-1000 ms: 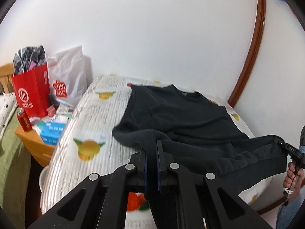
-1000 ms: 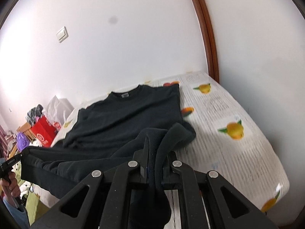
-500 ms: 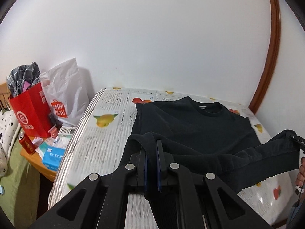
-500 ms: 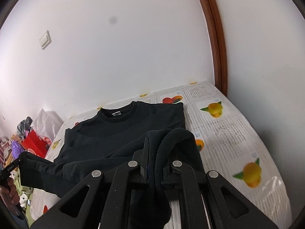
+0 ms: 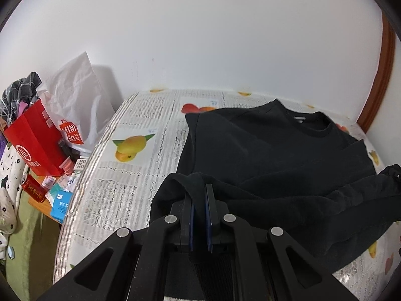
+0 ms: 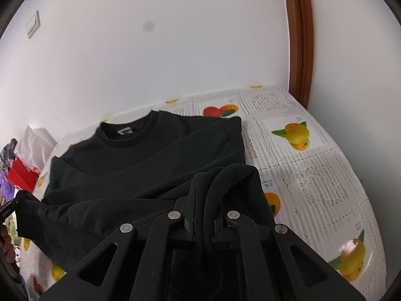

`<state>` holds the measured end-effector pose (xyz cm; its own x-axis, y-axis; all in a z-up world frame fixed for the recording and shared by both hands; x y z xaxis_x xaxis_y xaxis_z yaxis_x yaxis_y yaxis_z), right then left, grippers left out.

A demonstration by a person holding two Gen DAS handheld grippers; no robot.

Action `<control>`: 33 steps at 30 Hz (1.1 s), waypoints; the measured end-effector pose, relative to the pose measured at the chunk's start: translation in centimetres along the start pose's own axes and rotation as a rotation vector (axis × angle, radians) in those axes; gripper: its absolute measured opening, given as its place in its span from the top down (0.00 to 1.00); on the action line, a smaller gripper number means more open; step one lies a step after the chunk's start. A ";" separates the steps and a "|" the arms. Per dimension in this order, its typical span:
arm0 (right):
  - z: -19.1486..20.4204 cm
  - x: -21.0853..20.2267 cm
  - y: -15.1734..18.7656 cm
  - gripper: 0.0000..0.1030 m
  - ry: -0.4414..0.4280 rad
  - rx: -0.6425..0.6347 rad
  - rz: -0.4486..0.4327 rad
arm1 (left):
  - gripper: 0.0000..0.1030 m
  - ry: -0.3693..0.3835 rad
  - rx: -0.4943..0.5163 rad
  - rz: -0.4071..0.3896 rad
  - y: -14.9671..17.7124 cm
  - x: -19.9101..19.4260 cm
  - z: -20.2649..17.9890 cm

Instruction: Fold small clothes

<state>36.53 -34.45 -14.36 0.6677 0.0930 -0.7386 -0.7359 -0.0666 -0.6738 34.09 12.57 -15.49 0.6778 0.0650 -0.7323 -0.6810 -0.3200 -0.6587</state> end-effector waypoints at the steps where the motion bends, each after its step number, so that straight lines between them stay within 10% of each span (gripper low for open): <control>1: 0.0 0.4 0.1 0.93 0.003 -0.002 0.007 | 0.93 -0.001 0.000 0.004 0.0 0.3 0.0; 33: 0.2 -2.4 3.2 0.75 0.080 -0.137 0.066 | 0.88 0.005 0.017 0.026 0.3 0.5 -0.2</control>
<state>32.55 -34.67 -14.68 0.6289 0.0049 -0.7775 -0.7603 -0.2053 -0.6163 34.31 12.31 -16.01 0.6614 0.0518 -0.7483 -0.7030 -0.3049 -0.6425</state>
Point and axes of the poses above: each gripper's, at about its wrist camera, not at the fingertips, and x roughly the way its jaws point, z to its left, y to its underside, the point moved 8 cm from there along x, roughly the way its jaws point, and after that the axes turned 13 degrees about -x, right-handed, at the moved point
